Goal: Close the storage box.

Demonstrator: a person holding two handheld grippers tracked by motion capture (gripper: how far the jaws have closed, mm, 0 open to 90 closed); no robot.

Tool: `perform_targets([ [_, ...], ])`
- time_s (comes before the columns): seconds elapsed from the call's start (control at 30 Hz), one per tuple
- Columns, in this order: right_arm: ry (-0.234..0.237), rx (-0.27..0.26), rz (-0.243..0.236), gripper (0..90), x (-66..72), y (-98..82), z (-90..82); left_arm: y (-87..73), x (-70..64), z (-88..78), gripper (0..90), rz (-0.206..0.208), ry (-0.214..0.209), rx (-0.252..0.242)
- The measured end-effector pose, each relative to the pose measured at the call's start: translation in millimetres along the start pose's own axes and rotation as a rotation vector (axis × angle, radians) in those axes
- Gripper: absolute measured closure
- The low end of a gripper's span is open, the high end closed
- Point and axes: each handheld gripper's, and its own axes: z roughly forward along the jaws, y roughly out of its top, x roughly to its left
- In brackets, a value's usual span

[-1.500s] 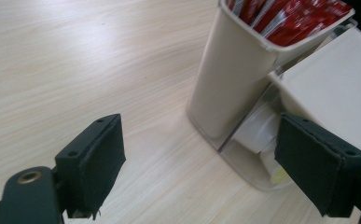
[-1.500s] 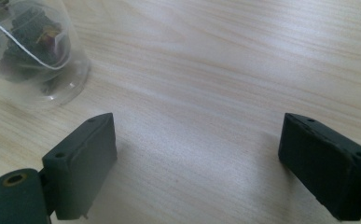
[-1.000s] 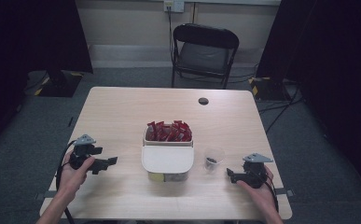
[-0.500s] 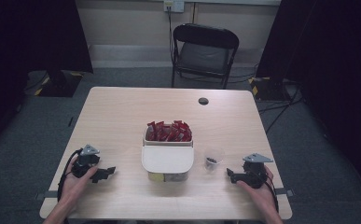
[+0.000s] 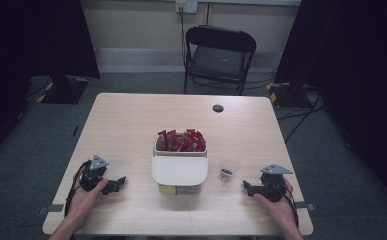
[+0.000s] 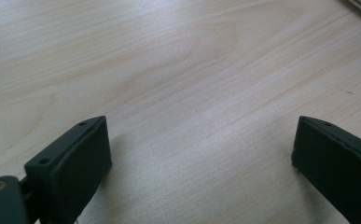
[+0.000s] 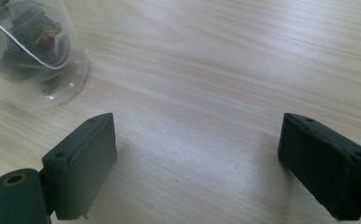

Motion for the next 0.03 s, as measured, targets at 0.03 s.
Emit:
perform_targets([
  [0.03,0.000,0.000,0.000,10.9,0.0,0.0,0.0,0.1,0.2,0.1,3.7,0.003,0.002,0.000],
])
